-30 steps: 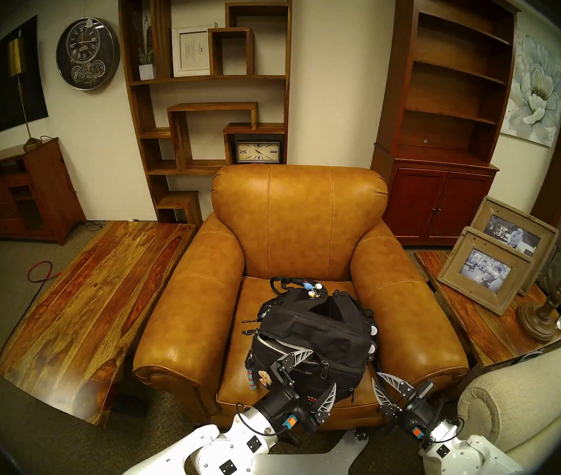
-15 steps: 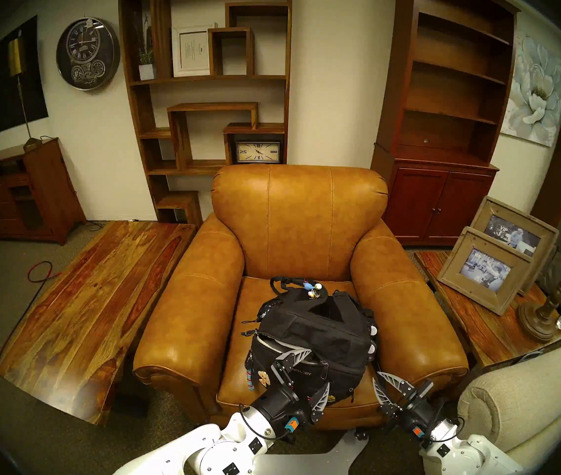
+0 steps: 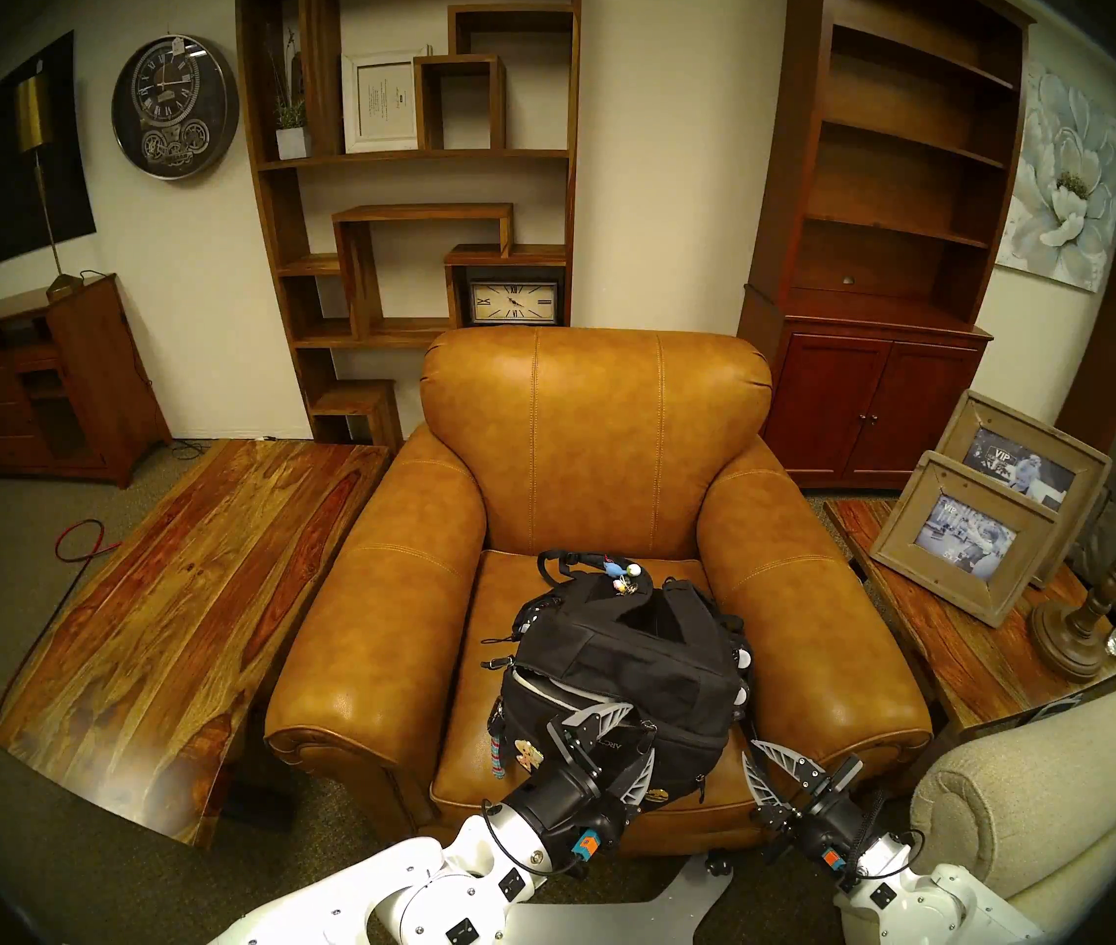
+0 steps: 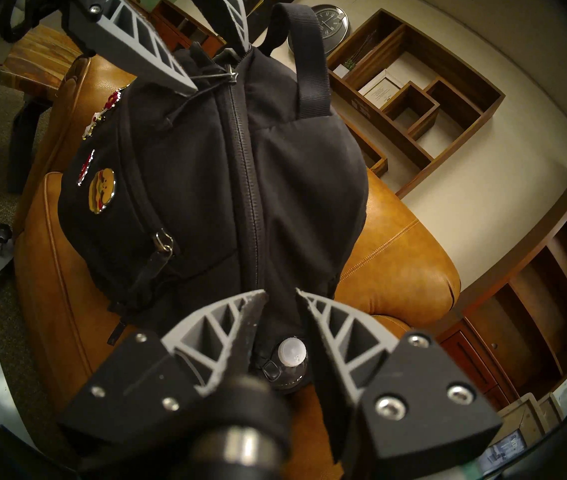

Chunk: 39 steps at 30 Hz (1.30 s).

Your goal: Close a bag with a zipper

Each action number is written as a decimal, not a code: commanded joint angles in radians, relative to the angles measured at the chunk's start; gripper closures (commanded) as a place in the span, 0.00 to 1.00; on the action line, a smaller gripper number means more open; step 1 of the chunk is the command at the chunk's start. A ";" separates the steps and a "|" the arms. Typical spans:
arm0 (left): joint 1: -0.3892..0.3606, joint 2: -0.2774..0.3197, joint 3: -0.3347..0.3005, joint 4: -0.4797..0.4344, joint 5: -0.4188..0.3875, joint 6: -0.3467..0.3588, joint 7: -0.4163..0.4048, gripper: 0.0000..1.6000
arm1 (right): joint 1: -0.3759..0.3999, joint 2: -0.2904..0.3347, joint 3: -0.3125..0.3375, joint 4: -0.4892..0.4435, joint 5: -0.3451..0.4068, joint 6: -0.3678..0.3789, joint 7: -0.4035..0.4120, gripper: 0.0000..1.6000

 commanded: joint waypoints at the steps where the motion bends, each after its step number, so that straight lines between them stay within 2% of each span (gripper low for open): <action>1: -0.017 -0.005 0.005 -0.012 -0.009 -0.006 0.016 0.37 | -0.001 0.003 0.001 -0.012 0.003 -0.005 0.001 0.52; 3: -0.018 -0.003 0.008 -0.013 -0.010 -0.006 0.019 0.43 | -0.002 0.003 0.001 -0.012 0.003 -0.005 0.001 0.52; 9: -0.018 0.011 0.017 -0.016 -0.012 -0.007 0.030 0.52 | -0.002 0.004 0.002 -0.013 0.005 -0.005 0.003 0.52; 10: -0.017 0.013 0.018 -0.017 -0.014 -0.006 0.033 0.56 | -0.001 0.004 0.002 -0.013 0.005 -0.005 0.003 0.52; 15: -0.013 0.021 0.017 -0.021 -0.021 0.000 0.044 0.58 | 0.000 0.004 0.001 -0.012 0.005 -0.005 0.006 0.52; 18: -0.010 0.023 0.015 -0.022 -0.028 0.006 0.050 0.61 | 0.003 0.004 -0.003 -0.013 0.000 -0.004 0.008 0.51; 20: -0.007 0.024 0.012 -0.023 -0.031 0.012 0.057 0.67 | 0.005 0.004 -0.006 -0.015 -0.006 -0.005 0.009 0.51; 22: -0.004 0.025 0.008 -0.025 -0.034 0.017 0.063 0.68 | 0.008 0.007 -0.007 -0.017 -0.015 -0.004 0.010 0.51; 23: -0.002 0.025 0.006 -0.026 -0.034 0.022 0.067 0.71 | 0.012 0.011 -0.009 -0.017 -0.026 -0.003 0.012 0.49; 24: -0.001 0.026 0.005 -0.027 -0.035 0.024 0.070 0.79 | 0.015 0.013 -0.011 -0.017 -0.030 -0.002 0.015 0.44; 25: 0.000 0.026 0.004 -0.029 -0.035 0.026 0.072 0.81 | 0.019 0.013 -0.013 -0.016 -0.033 -0.002 0.015 0.40; 27: 0.001 0.026 0.002 -0.033 -0.035 0.032 0.075 0.81 | 0.026 0.012 -0.017 -0.015 -0.040 -0.001 0.017 0.25; 28: 0.001 0.026 0.002 -0.036 -0.035 0.033 0.075 0.80 | 0.032 0.013 -0.021 -0.016 -0.047 -0.001 0.020 0.22; 29: 0.002 0.026 0.001 -0.040 -0.036 0.036 0.075 0.83 | 0.039 0.013 -0.025 -0.016 -0.053 0.000 0.022 0.15; 30: 0.002 0.026 0.000 -0.042 -0.038 0.036 0.074 0.83 | 0.046 0.013 -0.029 -0.015 -0.059 0.001 0.024 0.15; 31: 0.002 0.026 0.000 -0.045 -0.042 0.037 0.073 0.91 | 0.054 0.013 -0.034 -0.013 -0.065 0.003 0.028 0.11; 35: 0.003 0.029 -0.001 -0.057 -0.043 0.041 0.071 0.99 | 0.098 0.001 -0.059 -0.001 -0.080 0.013 0.046 0.09; 39: 0.005 0.029 -0.002 -0.059 -0.047 0.046 0.070 0.98 | 0.134 -0.006 -0.074 0.008 -0.087 0.020 0.064 0.12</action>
